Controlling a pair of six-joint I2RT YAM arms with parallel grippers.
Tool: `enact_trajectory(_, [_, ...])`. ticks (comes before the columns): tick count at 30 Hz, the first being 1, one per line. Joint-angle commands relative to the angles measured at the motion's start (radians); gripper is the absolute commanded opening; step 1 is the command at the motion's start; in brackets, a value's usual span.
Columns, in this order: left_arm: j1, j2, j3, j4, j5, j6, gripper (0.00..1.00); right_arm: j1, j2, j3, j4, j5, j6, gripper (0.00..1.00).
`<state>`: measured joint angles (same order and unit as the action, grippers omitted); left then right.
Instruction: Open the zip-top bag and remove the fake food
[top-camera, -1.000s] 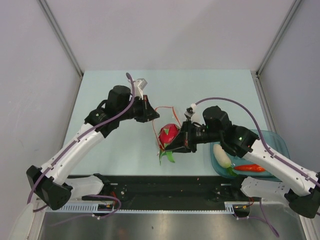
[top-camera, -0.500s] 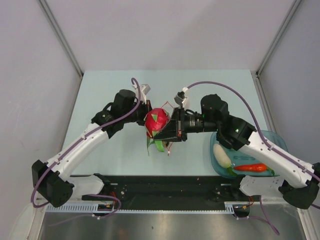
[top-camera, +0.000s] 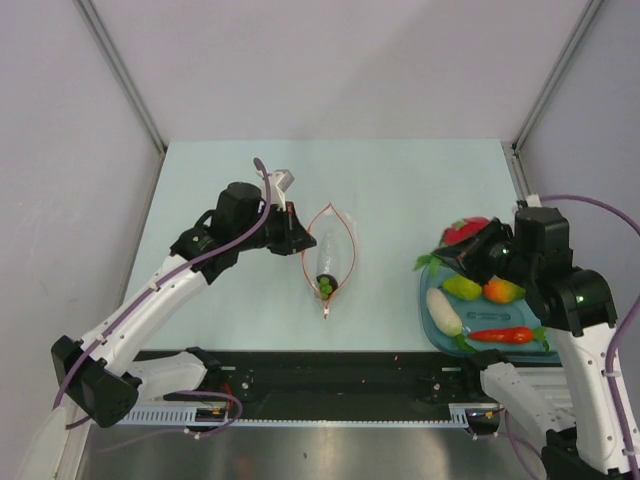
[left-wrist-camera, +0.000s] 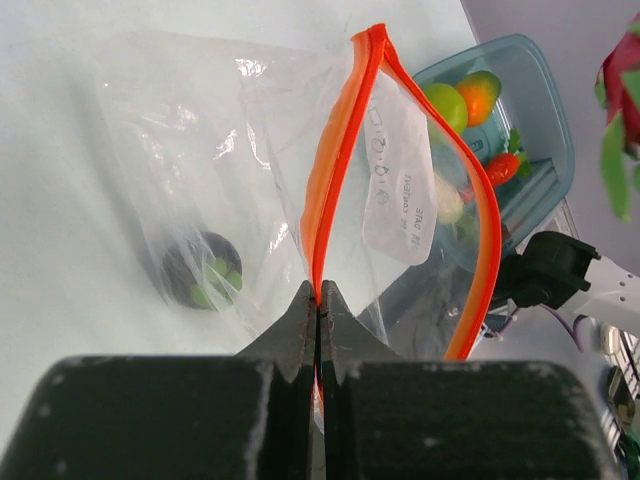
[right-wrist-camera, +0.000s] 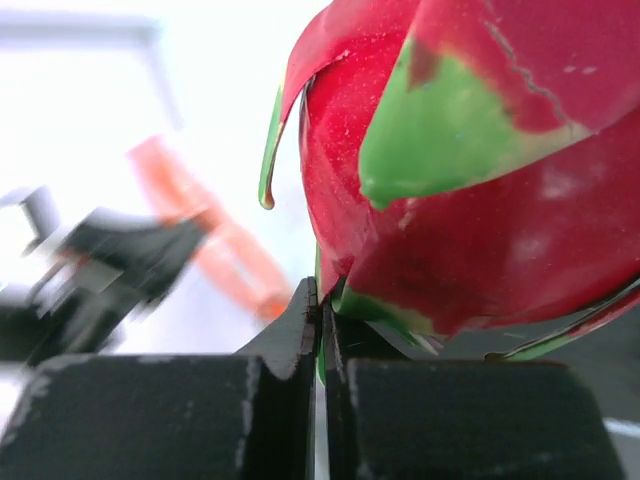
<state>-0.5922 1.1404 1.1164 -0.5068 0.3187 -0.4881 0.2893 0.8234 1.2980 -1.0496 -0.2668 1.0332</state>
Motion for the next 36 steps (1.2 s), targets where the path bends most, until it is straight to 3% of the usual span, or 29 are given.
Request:
enact_trajectory(1, [0.005,-0.014,-0.010,0.030,0.052,0.006,0.00,-0.131,-0.026,-0.008,-0.326,0.211,-0.122,0.04])
enact_trajectory(5, [0.005,-0.017,-0.015,0.040,0.078,0.017,0.00,-0.182,-0.026,-0.023,-0.464,0.394,-0.170,0.05])
enact_trajectory(8, [0.005,-0.039,-0.036,0.065,0.091,0.005,0.00,-0.202,-0.056,-0.094,-0.467,0.438,-0.148,0.04])
enact_trajectory(12, [0.002,-0.041,-0.035,0.047,0.109,0.014,0.00,-0.236,-0.056,-0.219,-0.402,0.393,-0.180,0.04])
enact_trajectory(15, [0.002,-0.047,-0.035,0.056,0.111,0.013,0.00,-0.265,-0.037,-0.282,-0.337,0.357,-0.211,0.10])
enact_trajectory(18, [0.003,-0.033,-0.026,0.057,0.108,0.008,0.00,-0.294,-0.003,-0.322,-0.311,0.353,-0.251,0.20])
enact_trajectory(19, [0.002,-0.027,-0.004,0.053,0.108,0.008,0.00,-0.321,0.005,-0.327,-0.313,0.350,-0.281,0.31])
enact_trajectory(24, [0.003,0.012,0.033,0.047,0.117,0.010,0.00,-0.381,0.003,-0.303,-0.323,0.343,-0.357,0.53])
enact_trajectory(25, [0.003,0.019,0.031,0.051,0.125,0.009,0.00,-0.381,-0.001,-0.287,-0.325,0.342,-0.361,0.57])
enact_trajectory(30, [0.003,0.036,0.007,0.091,0.135,-0.010,0.00,-0.358,-0.015,-0.214,-0.302,0.210,-0.389,0.62])
enact_trajectory(32, [0.003,0.045,-0.001,0.103,0.135,-0.015,0.00,-0.311,-0.015,-0.180,-0.277,0.111,-0.389,0.63])
enact_trajectory(36, [0.003,0.048,-0.015,0.100,0.125,-0.020,0.00,-0.141,-0.015,-0.111,-0.193,0.080,-0.334,0.64])
